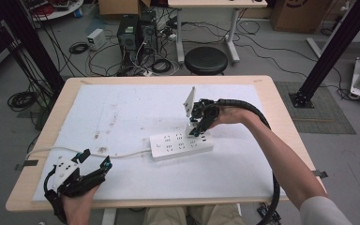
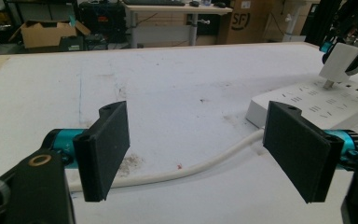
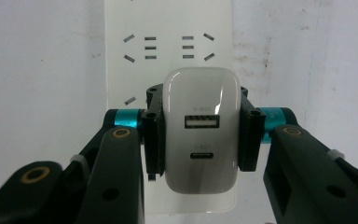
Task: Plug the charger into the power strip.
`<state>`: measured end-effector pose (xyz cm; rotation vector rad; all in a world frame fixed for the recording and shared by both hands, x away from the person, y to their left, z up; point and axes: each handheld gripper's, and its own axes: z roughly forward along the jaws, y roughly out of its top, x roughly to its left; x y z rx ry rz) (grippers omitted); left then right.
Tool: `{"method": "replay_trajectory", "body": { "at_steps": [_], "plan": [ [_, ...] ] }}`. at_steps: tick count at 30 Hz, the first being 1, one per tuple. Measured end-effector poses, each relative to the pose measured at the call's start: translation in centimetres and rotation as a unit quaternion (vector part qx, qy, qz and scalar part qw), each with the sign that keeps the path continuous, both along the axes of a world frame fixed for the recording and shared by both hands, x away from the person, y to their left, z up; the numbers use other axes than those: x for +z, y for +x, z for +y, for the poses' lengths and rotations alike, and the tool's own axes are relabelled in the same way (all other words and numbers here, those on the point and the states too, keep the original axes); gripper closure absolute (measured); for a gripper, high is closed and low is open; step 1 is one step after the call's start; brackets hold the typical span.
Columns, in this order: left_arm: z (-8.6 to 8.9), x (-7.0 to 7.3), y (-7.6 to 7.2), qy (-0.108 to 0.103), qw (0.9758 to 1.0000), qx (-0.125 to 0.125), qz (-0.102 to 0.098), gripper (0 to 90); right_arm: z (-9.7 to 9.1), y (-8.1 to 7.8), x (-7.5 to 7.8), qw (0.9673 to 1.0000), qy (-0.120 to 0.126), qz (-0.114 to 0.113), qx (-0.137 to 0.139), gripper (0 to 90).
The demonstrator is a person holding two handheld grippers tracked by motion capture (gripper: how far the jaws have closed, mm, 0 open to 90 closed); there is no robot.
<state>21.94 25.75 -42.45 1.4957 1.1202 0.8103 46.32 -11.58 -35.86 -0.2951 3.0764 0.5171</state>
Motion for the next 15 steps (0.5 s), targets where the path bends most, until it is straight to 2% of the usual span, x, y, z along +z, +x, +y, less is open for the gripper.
{"method": "replay_trajectory", "body": {
  "at_steps": [1,15],
  "plan": [
    [0.00,-0.02,0.00,-0.002,1.0000,0.001,-0.001,22.8,0.15,-0.07,-0.15,1.0000,-0.006,-0.001,0.001,63.3],
    [-0.37,-0.15,0.17,-0.001,1.0000,-0.003,0.003,23.0,0.79,-0.19,-0.13,0.9999,-0.014,-0.005,0.002,63.4]
  ]
}}
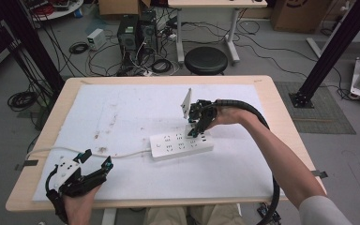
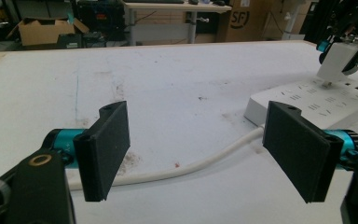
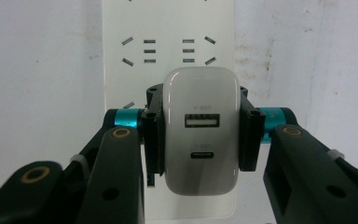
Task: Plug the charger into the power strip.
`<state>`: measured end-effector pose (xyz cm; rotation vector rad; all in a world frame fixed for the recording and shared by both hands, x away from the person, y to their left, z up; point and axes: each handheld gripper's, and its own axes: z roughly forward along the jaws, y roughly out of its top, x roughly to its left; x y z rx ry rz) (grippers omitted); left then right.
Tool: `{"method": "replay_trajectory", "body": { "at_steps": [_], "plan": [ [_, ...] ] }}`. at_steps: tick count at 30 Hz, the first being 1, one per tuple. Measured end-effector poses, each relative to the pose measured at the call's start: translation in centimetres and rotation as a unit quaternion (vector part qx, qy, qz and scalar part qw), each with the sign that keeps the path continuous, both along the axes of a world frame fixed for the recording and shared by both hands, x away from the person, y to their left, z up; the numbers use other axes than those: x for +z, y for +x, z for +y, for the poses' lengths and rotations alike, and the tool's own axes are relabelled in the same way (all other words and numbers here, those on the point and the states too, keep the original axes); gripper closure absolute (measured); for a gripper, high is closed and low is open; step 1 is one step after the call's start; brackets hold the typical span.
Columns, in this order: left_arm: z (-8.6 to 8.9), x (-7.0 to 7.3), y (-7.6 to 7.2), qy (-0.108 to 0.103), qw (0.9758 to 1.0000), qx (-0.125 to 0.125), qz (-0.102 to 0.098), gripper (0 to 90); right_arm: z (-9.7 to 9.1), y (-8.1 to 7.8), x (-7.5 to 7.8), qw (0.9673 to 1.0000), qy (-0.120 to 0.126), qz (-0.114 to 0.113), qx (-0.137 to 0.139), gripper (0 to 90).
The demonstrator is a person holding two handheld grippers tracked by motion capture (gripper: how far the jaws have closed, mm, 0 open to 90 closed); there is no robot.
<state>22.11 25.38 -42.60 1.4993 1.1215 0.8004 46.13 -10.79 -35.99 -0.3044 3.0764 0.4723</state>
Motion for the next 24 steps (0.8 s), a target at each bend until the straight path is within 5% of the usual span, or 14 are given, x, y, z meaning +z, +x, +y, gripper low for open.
{"method": "replay_trajectory", "body": {
  "at_steps": [7,16,24],
  "plan": [
    [-0.1,0.1,0.1,0.001,1.0000,0.001,-0.001,23.0,0.4,-0.5,0.0,0.9998,-0.007,-0.017,0.005,63.4],
    [0.2,0.0,-0.2,0.000,1.0000,0.005,0.000,23.1,0.2,0.3,-0.4,0.9998,0.004,0.016,-0.008,63.5],
    [0.7,0.0,-0.4,-0.003,1.0000,0.009,0.000,23.1,0.1,0.4,-1.1,0.9998,-0.001,0.017,-0.009,63.5]
  ]
}}
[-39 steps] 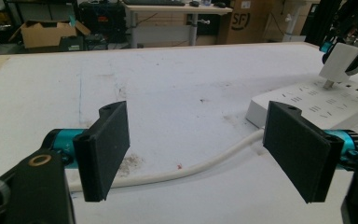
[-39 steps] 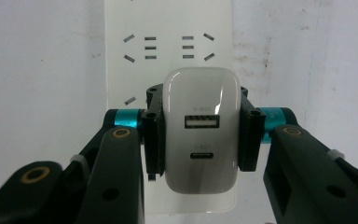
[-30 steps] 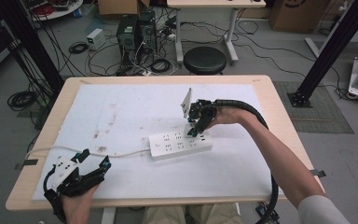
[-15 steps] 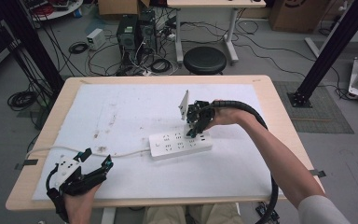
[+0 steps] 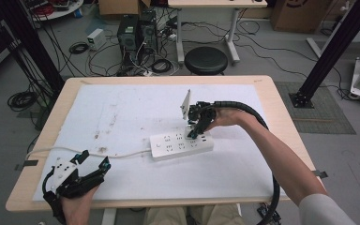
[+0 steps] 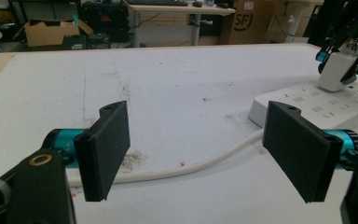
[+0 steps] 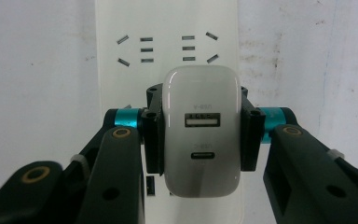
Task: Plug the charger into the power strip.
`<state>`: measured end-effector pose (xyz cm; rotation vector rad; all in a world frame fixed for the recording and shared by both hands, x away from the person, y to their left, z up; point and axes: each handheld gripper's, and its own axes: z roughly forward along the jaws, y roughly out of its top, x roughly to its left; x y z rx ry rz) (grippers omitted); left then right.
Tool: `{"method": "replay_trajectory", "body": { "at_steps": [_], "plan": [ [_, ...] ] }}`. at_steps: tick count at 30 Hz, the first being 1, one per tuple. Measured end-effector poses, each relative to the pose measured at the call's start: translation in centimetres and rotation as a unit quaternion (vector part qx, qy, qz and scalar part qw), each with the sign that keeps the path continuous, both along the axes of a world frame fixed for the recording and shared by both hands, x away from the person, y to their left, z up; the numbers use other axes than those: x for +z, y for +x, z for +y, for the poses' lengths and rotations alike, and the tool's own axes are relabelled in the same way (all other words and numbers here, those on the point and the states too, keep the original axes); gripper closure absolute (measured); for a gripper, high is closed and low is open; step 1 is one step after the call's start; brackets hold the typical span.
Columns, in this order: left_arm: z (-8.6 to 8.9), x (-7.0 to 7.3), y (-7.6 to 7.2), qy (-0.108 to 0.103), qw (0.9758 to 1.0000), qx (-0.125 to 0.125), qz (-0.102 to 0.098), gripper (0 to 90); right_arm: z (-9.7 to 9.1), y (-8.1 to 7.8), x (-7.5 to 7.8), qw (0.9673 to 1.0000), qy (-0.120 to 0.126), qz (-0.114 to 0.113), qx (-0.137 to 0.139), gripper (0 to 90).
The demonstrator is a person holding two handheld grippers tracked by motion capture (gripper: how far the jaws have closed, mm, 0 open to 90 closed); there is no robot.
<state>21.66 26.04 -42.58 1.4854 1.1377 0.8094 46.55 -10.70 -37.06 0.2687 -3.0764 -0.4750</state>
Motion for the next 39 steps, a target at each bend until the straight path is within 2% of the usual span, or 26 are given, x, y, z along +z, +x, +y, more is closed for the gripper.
{"method": "replay_trajectory", "body": {
  "at_steps": [10,14,18,22,26,29,33,35,39],
  "plan": [
    [0.0,0.1,0.0,0.003,1.0000,0.000,-0.001,23.3,-0.5,0.2,-0.3,0.9997,0.021,0.009,-0.001,63.7],
    [0.1,-0.2,-0.2,0.000,1.0000,0.005,0.003,23.3,-0.7,-0.1,-0.5,0.9994,0.033,0.001,0.006,63.8],
    [0.1,-0.1,-0.1,0.001,1.0000,0.005,0.004,23.3,-0.6,-0.5,-0.5,0.9994,0.029,-0.016,0.010,63.8],
    [0.1,0.0,0.0,0.001,1.0000,0.004,0.004,23.3,-0.5,-0.6,-0.5,0.9994,0.025,-0.019,0.011,63.8],
    [-0.1,0.1,0.1,0.004,1.0000,0.001,0.002,23.3,-0.2,-0.3,-0.8,0.9995,0.030,-0.009,0.010,63.8],
    [0.0,0.0,0.1,0.003,1.0000,0.002,0.004,23.3,-0.5,0.2,-1.0,0.9991,0.040,0.010,0.007,63.9],
    [0.1,0.1,-0.1,0.001,1.0000,0.005,0.004,23.3,-0.7,0.2,-1.2,0.9988,0.048,0.014,0.001,63.8],
    [0.2,0.2,-0.2,0.002,1.0000,0.006,0.005,23.3,-1.2,0.3,-1.4,0.9979,0.063,0.017,-0.005,63.9],
    [0.0,0.1,-0.3,0.001,1.0000,0.007,0.003,23.3,-1.3,0.3,-1.5,0.9975,0.069,0.016,-0.003,63.8]
  ]
}}
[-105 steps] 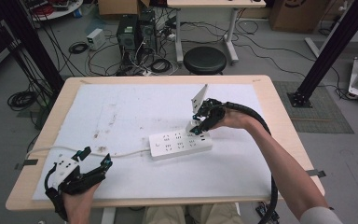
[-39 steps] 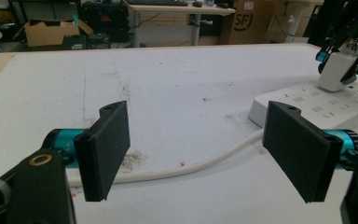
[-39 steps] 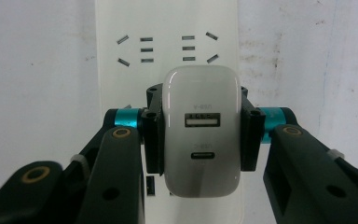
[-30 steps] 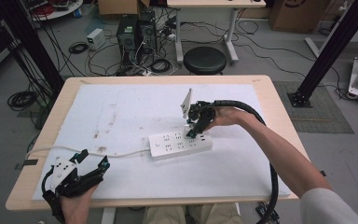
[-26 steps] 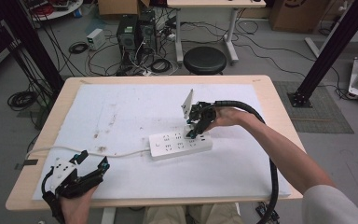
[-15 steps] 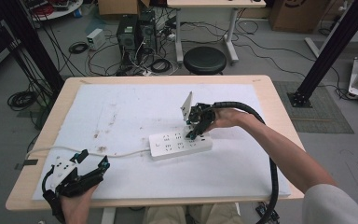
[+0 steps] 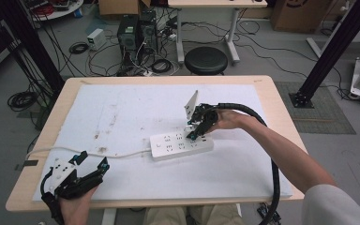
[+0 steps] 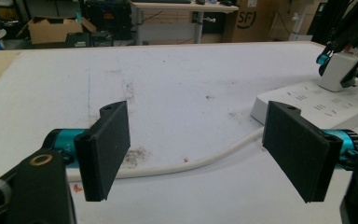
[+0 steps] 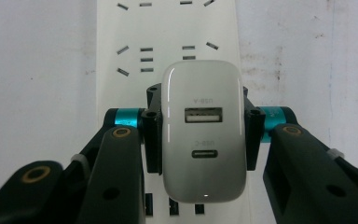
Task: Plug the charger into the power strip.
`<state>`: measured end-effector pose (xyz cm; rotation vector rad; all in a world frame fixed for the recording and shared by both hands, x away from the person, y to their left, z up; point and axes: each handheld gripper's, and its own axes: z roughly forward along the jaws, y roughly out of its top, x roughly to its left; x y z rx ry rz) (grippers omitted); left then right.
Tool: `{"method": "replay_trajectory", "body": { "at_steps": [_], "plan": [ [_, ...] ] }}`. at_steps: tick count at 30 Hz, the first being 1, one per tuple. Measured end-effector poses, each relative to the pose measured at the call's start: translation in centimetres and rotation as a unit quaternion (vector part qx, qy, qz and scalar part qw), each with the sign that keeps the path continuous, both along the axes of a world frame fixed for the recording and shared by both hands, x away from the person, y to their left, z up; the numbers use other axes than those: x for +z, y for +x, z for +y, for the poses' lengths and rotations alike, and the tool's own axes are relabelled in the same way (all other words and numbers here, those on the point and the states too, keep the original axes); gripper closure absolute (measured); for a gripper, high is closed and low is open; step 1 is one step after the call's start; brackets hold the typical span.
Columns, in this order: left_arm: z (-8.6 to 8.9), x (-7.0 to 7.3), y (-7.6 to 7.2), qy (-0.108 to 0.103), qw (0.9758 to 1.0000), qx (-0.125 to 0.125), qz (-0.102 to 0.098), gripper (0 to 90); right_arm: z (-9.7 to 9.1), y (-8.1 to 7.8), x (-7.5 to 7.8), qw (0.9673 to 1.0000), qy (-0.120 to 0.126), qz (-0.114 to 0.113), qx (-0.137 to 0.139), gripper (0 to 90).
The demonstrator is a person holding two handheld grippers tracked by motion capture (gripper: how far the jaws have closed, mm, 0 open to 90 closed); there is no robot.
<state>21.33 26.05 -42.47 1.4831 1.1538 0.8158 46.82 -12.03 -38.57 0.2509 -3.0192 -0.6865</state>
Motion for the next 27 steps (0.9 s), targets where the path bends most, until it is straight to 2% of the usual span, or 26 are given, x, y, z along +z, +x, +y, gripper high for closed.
{"method": "replay_trajectory", "body": {
  "at_steps": [12,16,20,27],
  "plan": [
    [0.17,-0.20,-0.04,-0.002,1.0000,0.001,0.001,23.3,0.21,0.25,-0.25,1.0000,0.004,0.004,0.007,63.9],
    [0.16,-0.17,-0.10,-0.001,1.0000,-0.001,0.001,23.3,0.15,0.14,-0.23,1.0000,-0.002,0.008,-0.002,63.8],
    [0.63,0.04,-0.21,-0.002,1.0000,0.005,-0.002,23.3,0.25,0.10,-0.27,1.0000,0.005,0.000,0.004,63.4],
    [0.96,0.24,0.31,-0.002,1.0000,0.002,-0.003,23.3,0.02,-0.15,-0.31,0.9999,0.013,0.000,-0.008,63.1]
  ]
}}
